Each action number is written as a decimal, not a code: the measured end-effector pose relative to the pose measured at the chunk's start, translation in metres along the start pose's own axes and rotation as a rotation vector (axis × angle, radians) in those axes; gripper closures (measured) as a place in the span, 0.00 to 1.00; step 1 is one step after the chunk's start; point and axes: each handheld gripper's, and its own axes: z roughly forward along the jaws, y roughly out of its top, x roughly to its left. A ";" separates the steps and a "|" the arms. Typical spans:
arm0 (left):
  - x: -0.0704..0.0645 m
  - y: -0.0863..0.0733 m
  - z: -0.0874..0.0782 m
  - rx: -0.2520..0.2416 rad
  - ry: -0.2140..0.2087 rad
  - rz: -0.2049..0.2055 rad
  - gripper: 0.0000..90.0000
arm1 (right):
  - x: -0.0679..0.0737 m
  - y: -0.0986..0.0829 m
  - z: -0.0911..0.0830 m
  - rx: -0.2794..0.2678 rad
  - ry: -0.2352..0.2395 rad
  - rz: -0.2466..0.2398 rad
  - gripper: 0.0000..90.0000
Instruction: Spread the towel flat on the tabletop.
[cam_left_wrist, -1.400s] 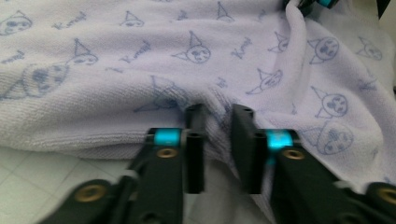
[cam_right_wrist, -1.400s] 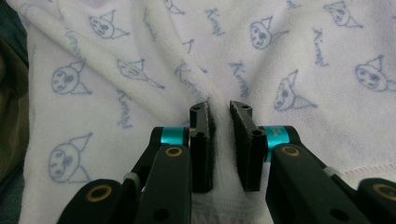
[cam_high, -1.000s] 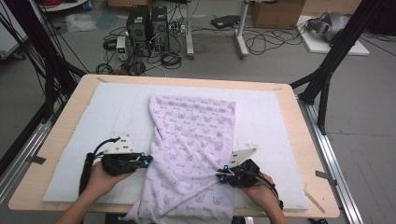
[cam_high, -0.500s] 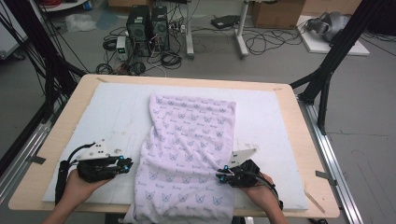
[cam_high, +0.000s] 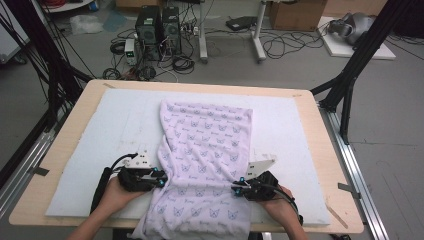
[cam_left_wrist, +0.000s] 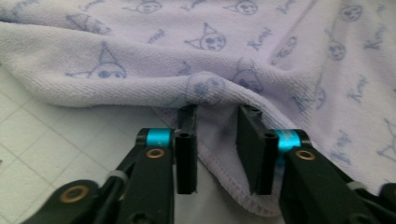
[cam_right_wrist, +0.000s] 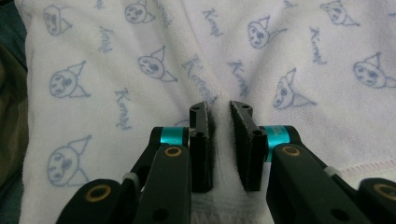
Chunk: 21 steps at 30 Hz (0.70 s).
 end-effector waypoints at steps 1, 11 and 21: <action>0.001 -0.001 0.000 -0.006 0.002 -0.008 0.90 | 0.000 0.000 0.000 -0.001 0.000 0.004 0.86; 0.001 -0.006 -0.025 -0.050 -0.006 -0.011 0.99 | 0.000 -0.001 0.000 -0.006 -0.002 0.001 0.86; 0.004 -0.015 -0.046 -0.126 -0.083 -0.036 0.88 | 0.000 -0.001 0.000 -0.008 -0.003 0.010 0.86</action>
